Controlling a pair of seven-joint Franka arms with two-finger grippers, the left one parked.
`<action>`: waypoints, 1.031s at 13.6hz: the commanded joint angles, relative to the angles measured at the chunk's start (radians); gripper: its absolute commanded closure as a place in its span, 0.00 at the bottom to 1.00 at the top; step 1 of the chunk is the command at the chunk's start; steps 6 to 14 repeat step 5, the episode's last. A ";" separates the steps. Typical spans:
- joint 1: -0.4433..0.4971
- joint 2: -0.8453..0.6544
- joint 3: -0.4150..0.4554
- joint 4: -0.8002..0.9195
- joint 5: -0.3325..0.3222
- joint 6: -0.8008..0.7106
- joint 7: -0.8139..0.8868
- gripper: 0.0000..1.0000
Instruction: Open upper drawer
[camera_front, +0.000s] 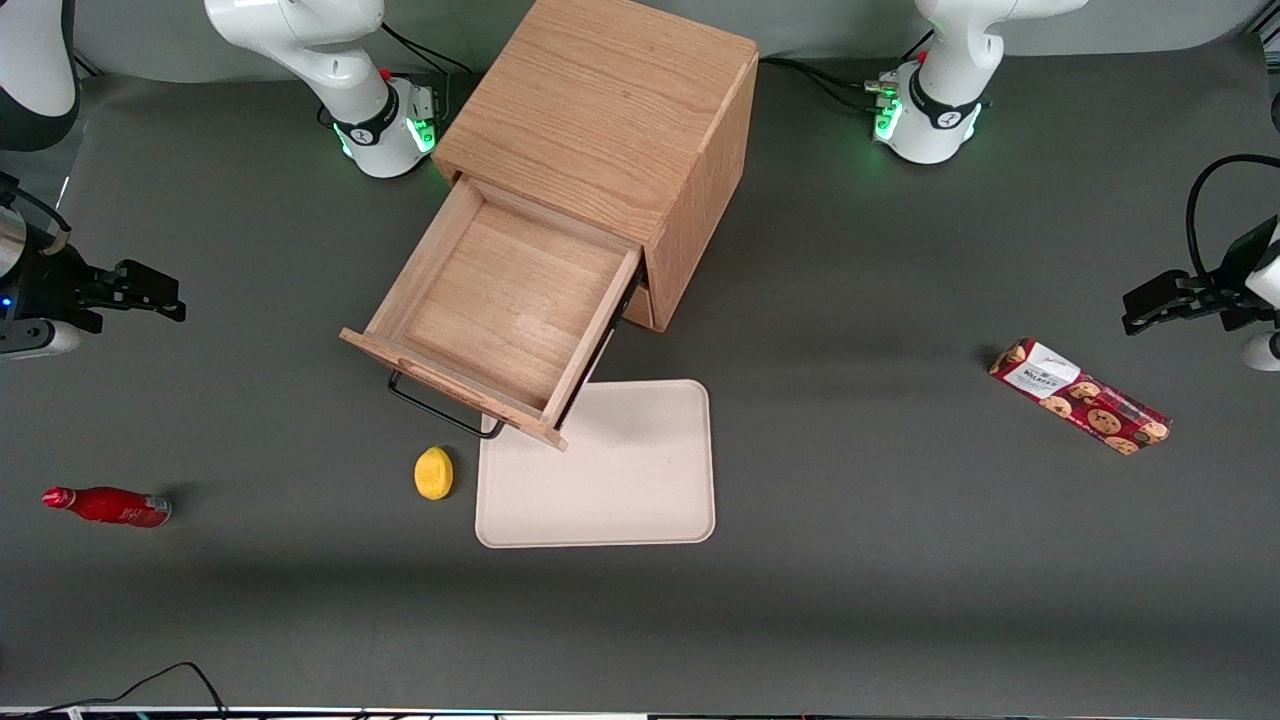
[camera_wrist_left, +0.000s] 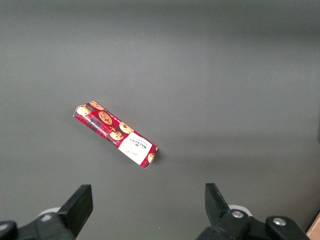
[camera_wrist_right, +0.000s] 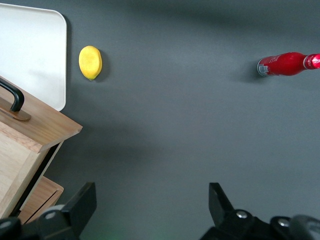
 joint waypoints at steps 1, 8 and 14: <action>0.008 -0.016 -0.008 0.004 -0.025 0.001 0.022 0.00; 0.006 -0.016 -0.007 0.018 -0.015 0.001 0.024 0.00; 0.006 -0.016 -0.007 0.018 -0.015 0.001 0.024 0.00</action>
